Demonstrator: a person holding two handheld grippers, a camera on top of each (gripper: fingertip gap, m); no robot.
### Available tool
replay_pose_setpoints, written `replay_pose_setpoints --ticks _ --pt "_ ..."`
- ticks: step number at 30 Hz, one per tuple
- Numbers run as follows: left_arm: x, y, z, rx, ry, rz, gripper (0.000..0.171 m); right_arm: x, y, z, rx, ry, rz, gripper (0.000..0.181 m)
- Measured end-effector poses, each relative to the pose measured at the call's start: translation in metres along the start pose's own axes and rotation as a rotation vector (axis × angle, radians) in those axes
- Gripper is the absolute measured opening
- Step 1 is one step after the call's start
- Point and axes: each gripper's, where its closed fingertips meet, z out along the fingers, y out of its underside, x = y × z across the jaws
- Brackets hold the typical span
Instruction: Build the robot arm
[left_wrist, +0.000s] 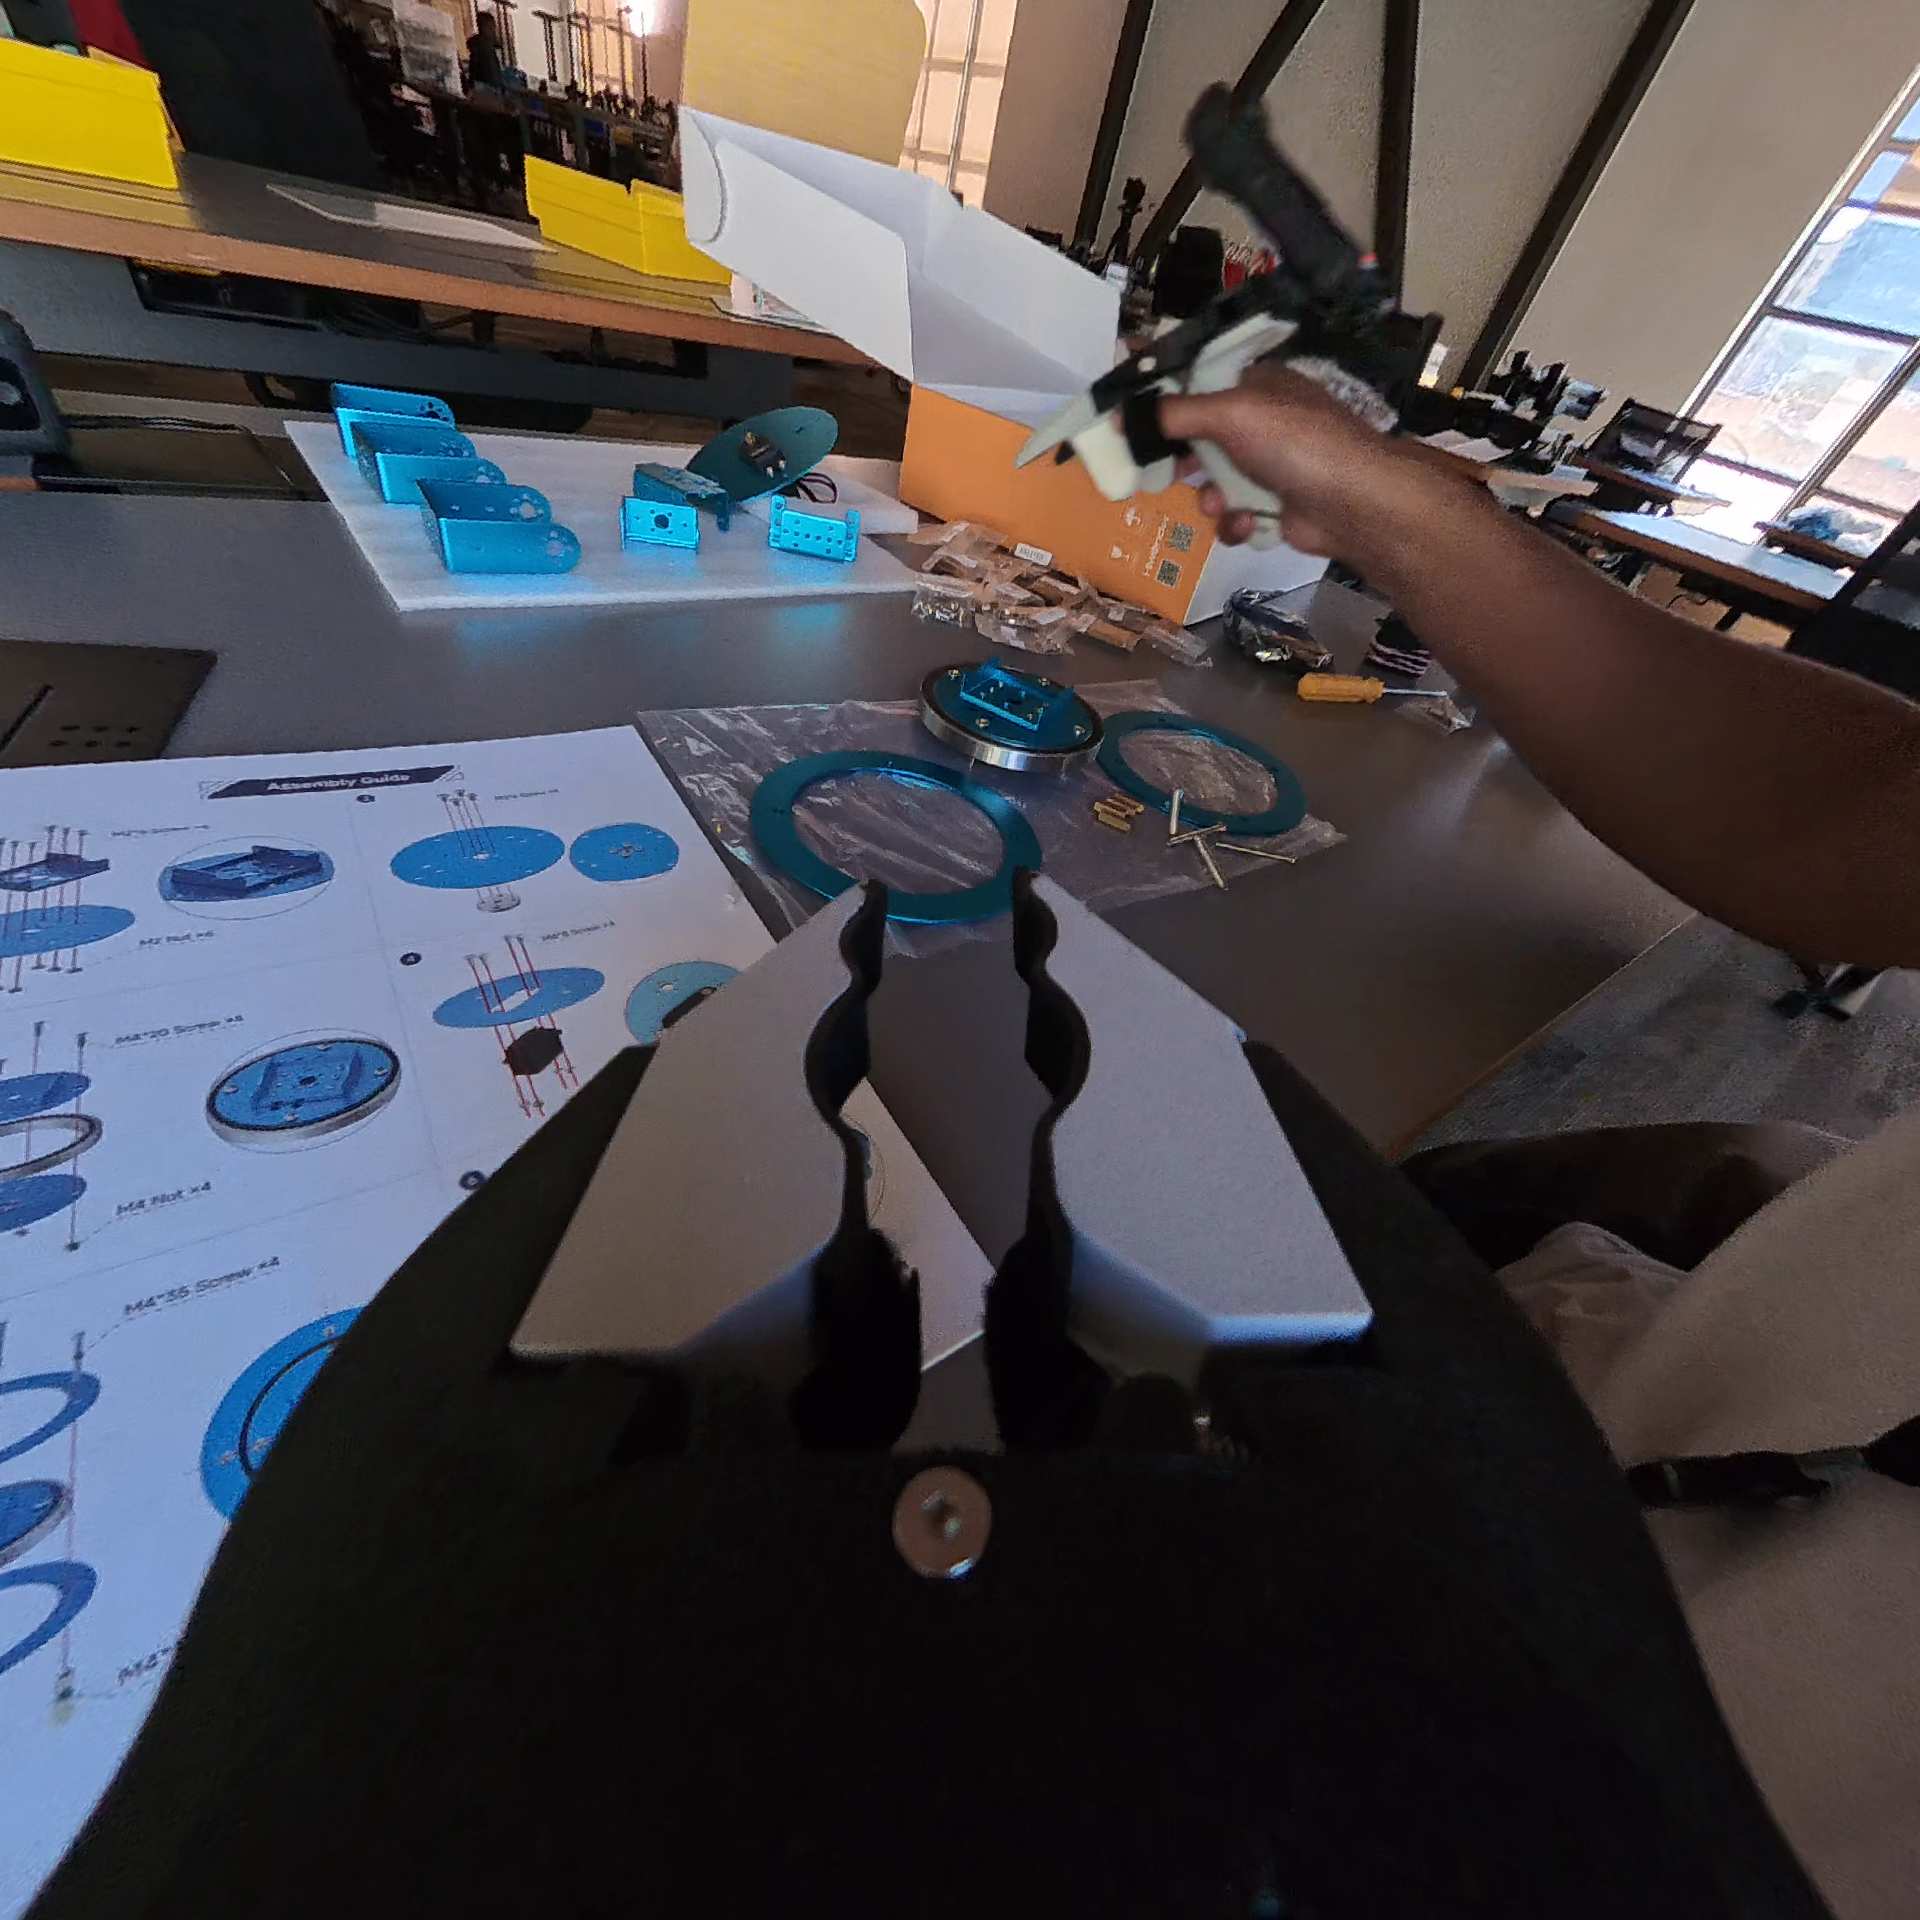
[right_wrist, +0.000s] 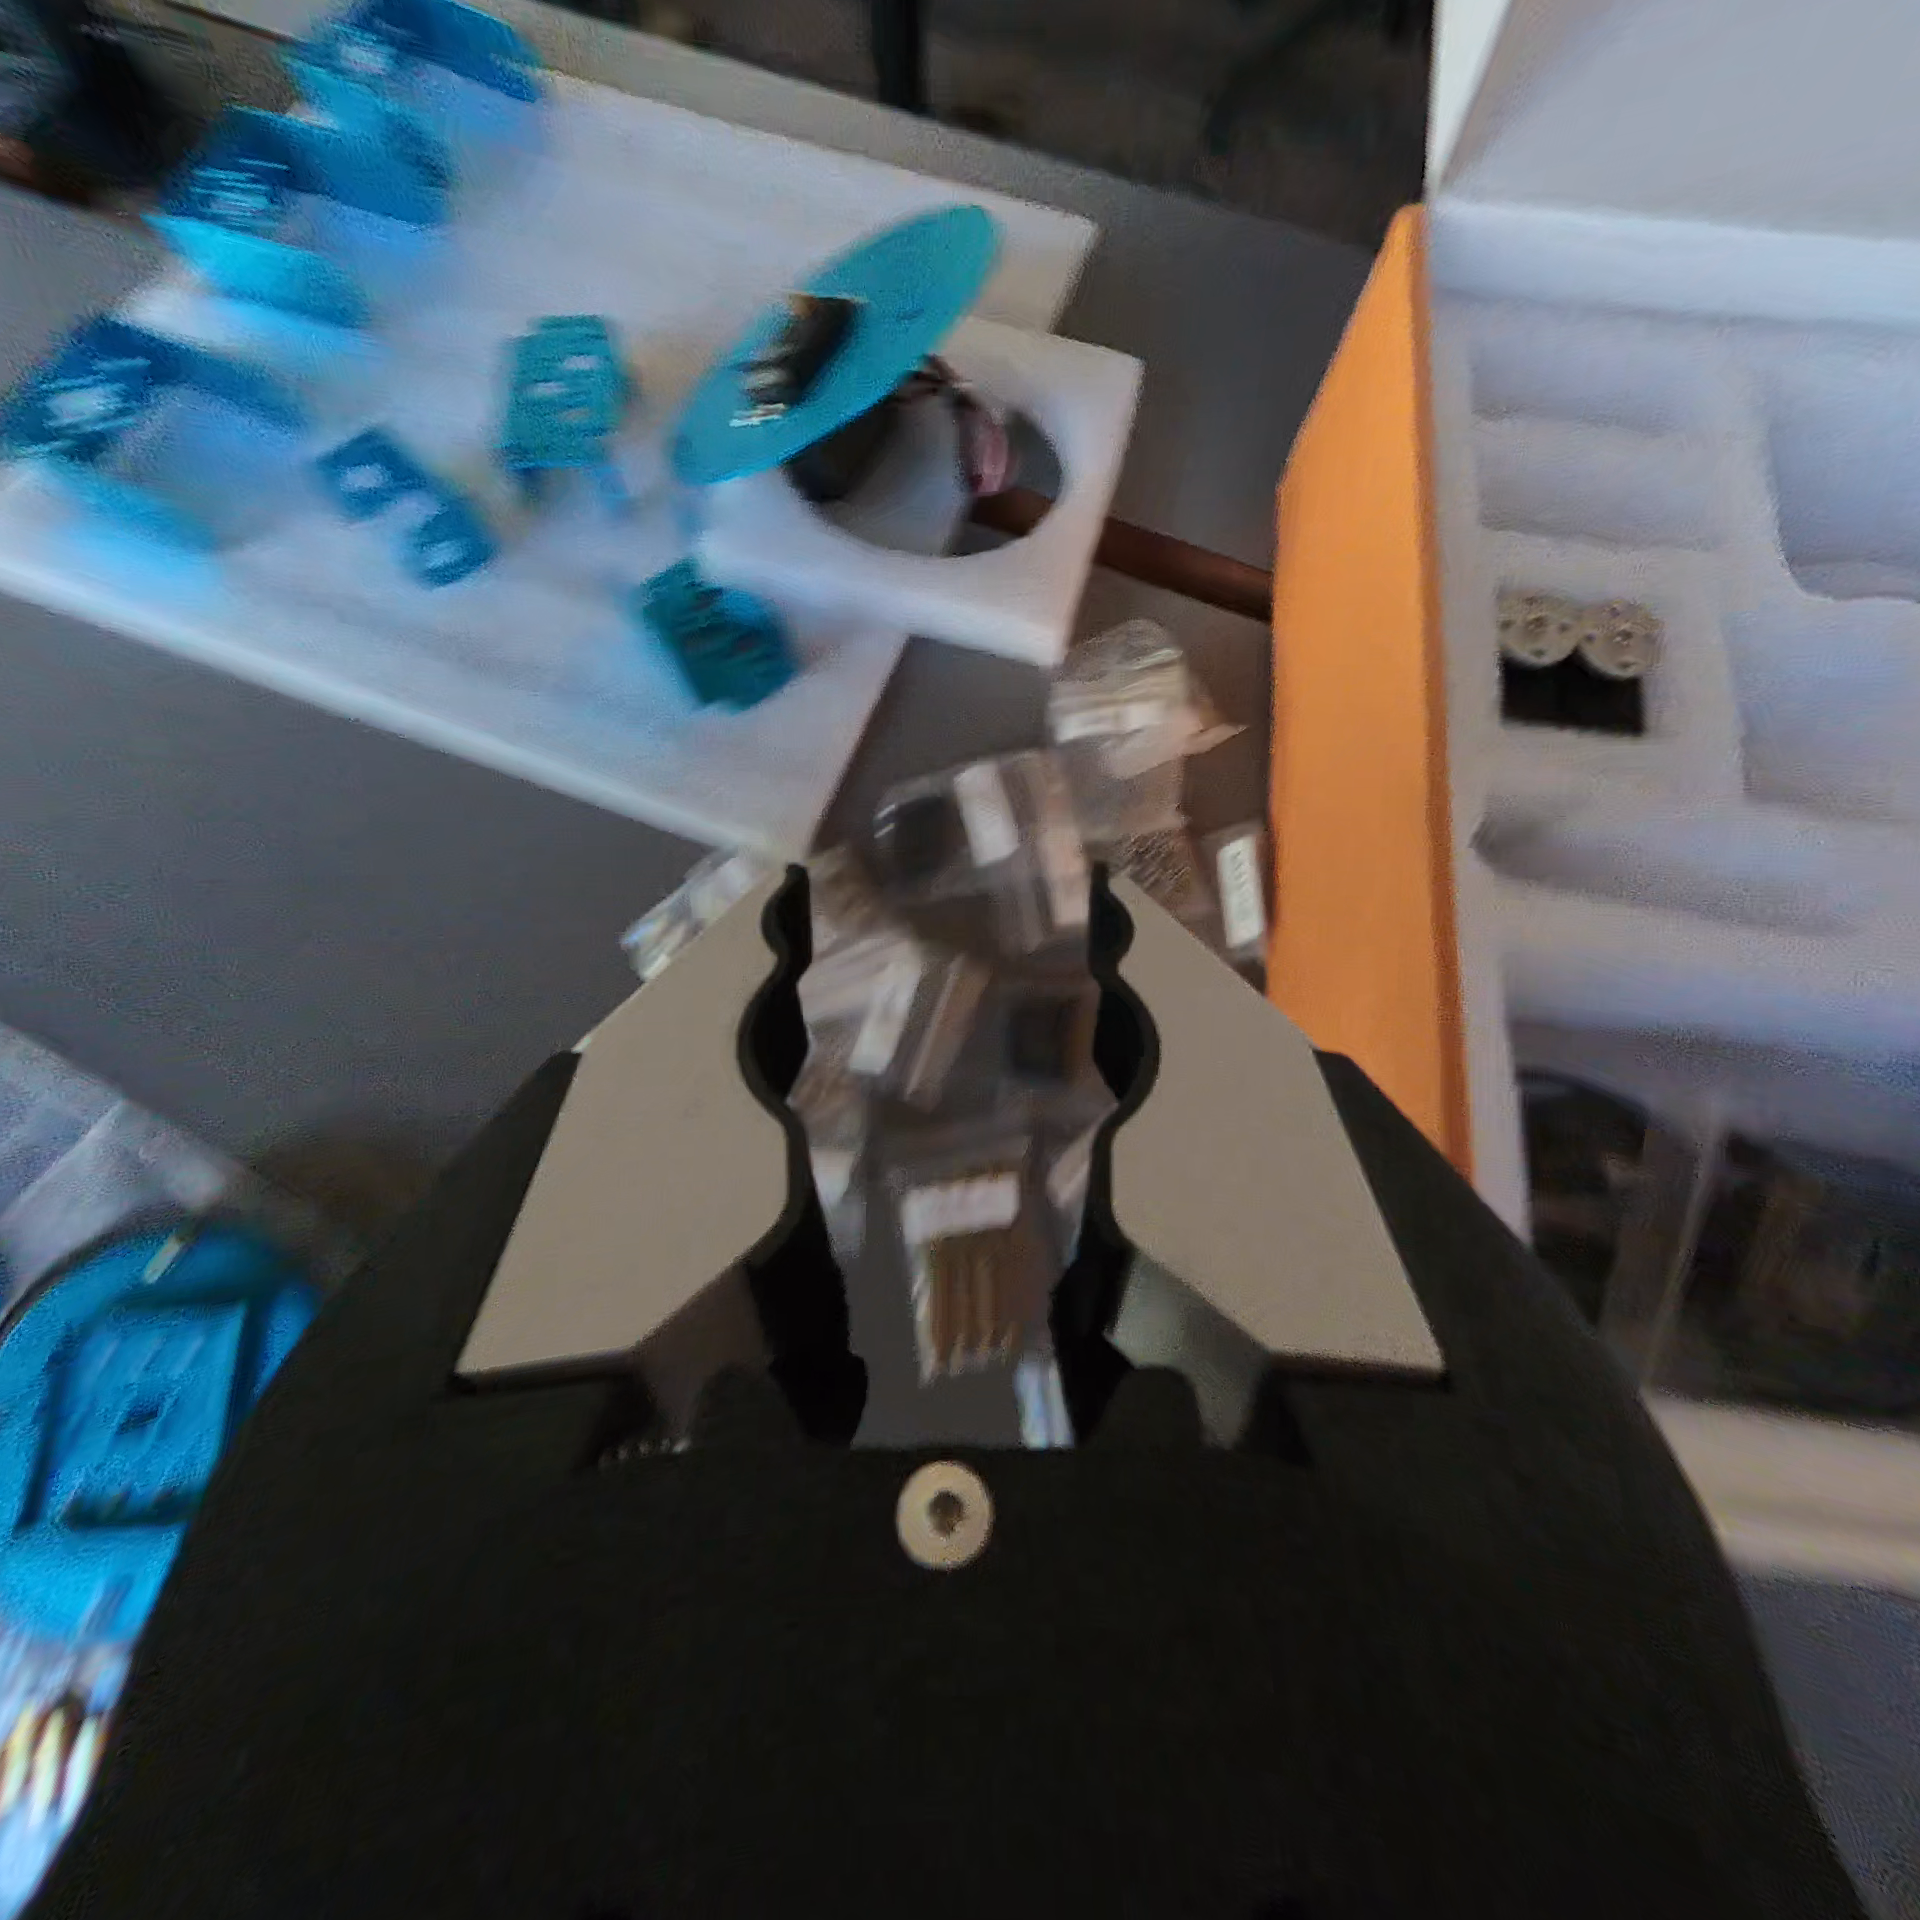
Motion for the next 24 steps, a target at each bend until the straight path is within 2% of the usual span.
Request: replay_pose_setpoints --ticks 2,4,9,10,13,14,17,19,22,24 --pt "-0.004 0.0 -0.004 0.028 0.012 -0.032 0.023 0.025 -0.008 0.043 -0.088 0.066 0.076 0.053" --pt "-0.007 0.001 -0.011 0.048 0.024 -0.067 0.023 0.039 -0.006 0.07 -0.129 0.093 0.159 0.055" --pt "-0.031 0.008 -0.037 0.057 -0.036 -0.067 0.023 0.044 0.01 0.092 -0.149 0.132 0.226 0.053" --pt "-0.037 0.009 -0.042 0.059 -0.049 -0.065 0.024 0.043 0.014 0.094 -0.159 0.125 0.235 0.048" --pt "-0.047 0.007 -0.055 0.075 -0.061 -0.082 0.023 0.044 0.021 0.093 -0.15 0.13 0.236 0.003" --pt "-0.049 0.006 -0.059 0.084 -0.059 -0.09 0.023 0.045 0.02 0.091 -0.134 0.139 0.224 0.0" --pt "-0.048 0.001 -0.068 0.109 -0.06 -0.092 0.023 0.032 0.011 0.071 -0.064 0.105 0.169 0.0" --pt "-0.045 -0.001 -0.072 0.117 -0.064 -0.083 0.023 0.019 0.002 0.045 -0.008 0.08 0.116 0.0" --pt "-0.035 -0.002 -0.071 0.128 -0.046 -0.075 0.023 -0.004 0.001 -0.012 0.052 0.0 0.072 0.0" --pt "-0.027 -0.001 -0.068 0.13 -0.02 -0.078 0.023 -0.013 0.011 -0.065 0.075 -0.053 0.054 0.0"
